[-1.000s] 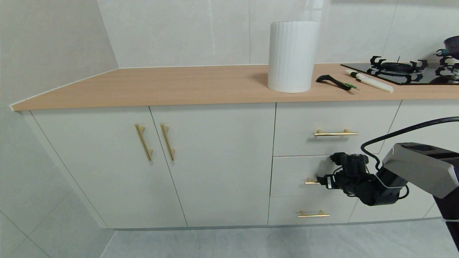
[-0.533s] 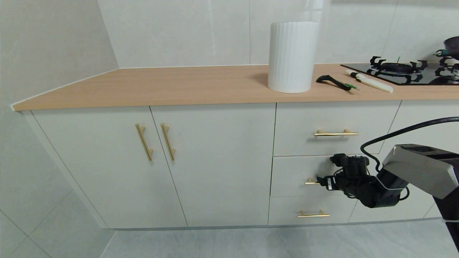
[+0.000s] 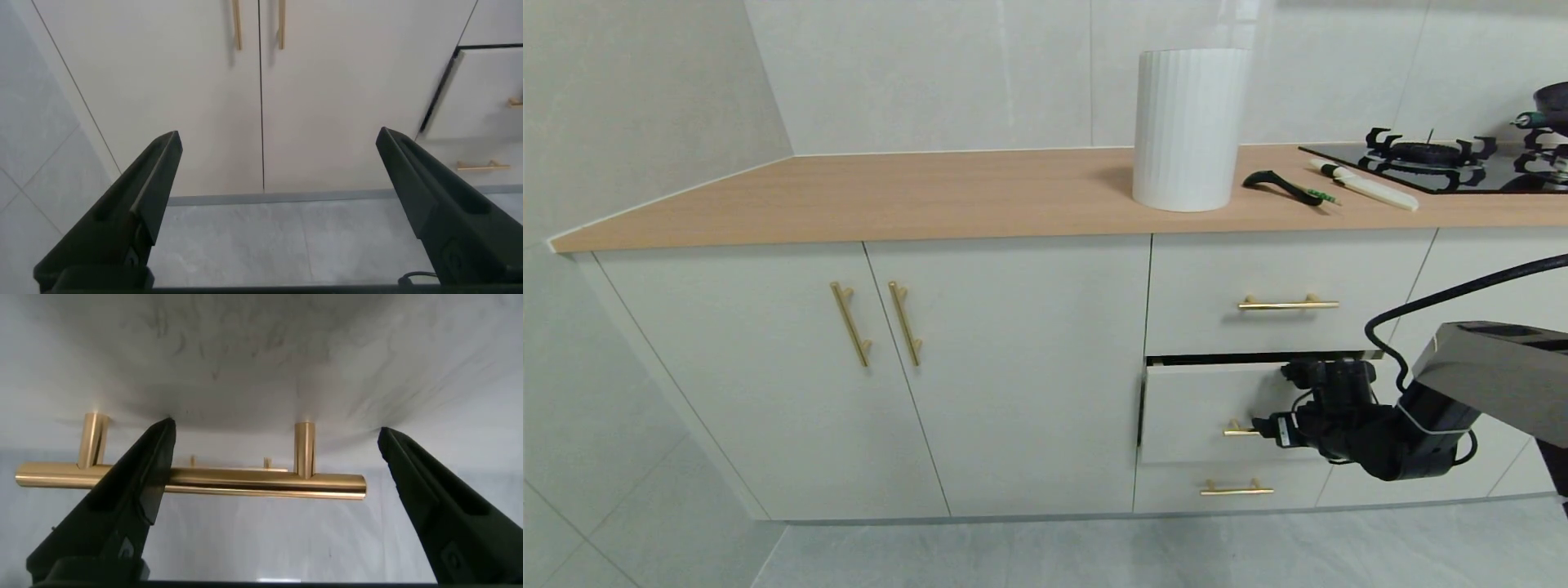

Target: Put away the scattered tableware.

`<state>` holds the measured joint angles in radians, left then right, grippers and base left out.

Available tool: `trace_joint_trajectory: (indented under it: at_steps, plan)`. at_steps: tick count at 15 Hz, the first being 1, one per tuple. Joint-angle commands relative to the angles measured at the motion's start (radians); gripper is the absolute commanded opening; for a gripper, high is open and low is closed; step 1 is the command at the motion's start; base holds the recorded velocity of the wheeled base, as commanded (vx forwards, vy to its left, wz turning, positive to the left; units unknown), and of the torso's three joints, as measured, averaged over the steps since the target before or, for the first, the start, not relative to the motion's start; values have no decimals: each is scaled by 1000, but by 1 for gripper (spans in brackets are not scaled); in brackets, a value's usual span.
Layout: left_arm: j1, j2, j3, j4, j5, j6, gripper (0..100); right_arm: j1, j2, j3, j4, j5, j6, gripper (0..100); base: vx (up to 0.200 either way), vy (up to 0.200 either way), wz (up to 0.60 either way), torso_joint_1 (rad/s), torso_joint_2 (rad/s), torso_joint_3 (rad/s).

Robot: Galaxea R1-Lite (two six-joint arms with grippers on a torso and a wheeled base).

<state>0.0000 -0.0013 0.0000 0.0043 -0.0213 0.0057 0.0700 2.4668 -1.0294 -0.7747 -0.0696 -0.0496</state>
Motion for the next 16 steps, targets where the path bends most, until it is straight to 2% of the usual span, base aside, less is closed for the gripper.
trace_joint_trajectory:
  at_steps: [1,4,5,9,16]
  plan:
    - [0,1,0,0,0,0,100,28,-305,115,110,20,-3,100,0,0,0,0,0,0]
    - [0,1,0,0,0,0,100,73,-612,121,463,116,-3,100,0,0,0,0,0,0]
    - [0,1,0,0,0,0,100,91,-651,112,508,111,-3,100,0,0,0,0,0,0]
    - [0,1,0,0,0,0,100,102,-657,61,515,82,-3,100,0,0,0,0,0,0]
    - [0,1,0,0,0,0,100,102,-450,-37,494,53,20,100,0,0,0,0,0,0]
